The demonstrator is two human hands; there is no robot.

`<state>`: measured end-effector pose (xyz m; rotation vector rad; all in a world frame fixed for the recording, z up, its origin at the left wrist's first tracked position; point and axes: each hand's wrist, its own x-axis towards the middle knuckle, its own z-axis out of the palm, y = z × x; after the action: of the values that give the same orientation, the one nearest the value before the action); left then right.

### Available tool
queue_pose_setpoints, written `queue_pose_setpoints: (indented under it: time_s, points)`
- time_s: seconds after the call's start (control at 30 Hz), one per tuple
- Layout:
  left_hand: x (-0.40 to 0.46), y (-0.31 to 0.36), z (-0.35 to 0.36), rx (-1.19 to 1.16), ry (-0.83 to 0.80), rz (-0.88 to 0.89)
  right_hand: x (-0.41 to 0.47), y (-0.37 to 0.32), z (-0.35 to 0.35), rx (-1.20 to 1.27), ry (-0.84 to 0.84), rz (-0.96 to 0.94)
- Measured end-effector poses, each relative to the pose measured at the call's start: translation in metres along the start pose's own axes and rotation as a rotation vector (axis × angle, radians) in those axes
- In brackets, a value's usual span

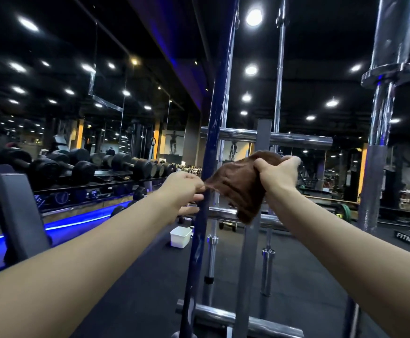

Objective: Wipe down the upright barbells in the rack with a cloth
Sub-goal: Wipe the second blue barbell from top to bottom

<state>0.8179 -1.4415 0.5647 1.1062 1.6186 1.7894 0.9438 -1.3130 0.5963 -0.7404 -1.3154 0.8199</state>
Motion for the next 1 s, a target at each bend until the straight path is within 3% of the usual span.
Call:
queue_pose_setpoints:
  time_s: [0.13,0.33,0.47,0.57,0.73,0.87,1.0]
  points:
    - [0.009,-0.010,-0.009,0.074,0.091,0.054,0.000,-0.028,0.030,-0.019,0.097,-0.203]
    - [0.038,-0.030,-0.007,0.232,0.123,0.145,-0.020,-0.007,0.086,-0.229,-0.160,-0.601]
    - [0.049,-0.048,-0.007,0.306,-0.010,0.143,-0.012,0.016,0.084,-0.269,-0.302,-0.594]
    - [0.058,-0.062,-0.001,0.289,-0.123,0.182,-0.010,0.016,0.090,-0.385,-0.233,-0.678]
    - [0.075,-0.081,-0.003,0.266,-0.106,0.251,-0.010,0.029,0.104,-0.478,-0.171,-0.722]
    - [0.077,-0.082,-0.007,0.331,-0.083,0.284,-0.020,0.039,0.098,-0.528,-0.242,-0.693]
    - [0.075,-0.081,-0.009,0.345,-0.103,0.306,0.000,-0.010,0.106,-0.458,-0.199,-0.661]
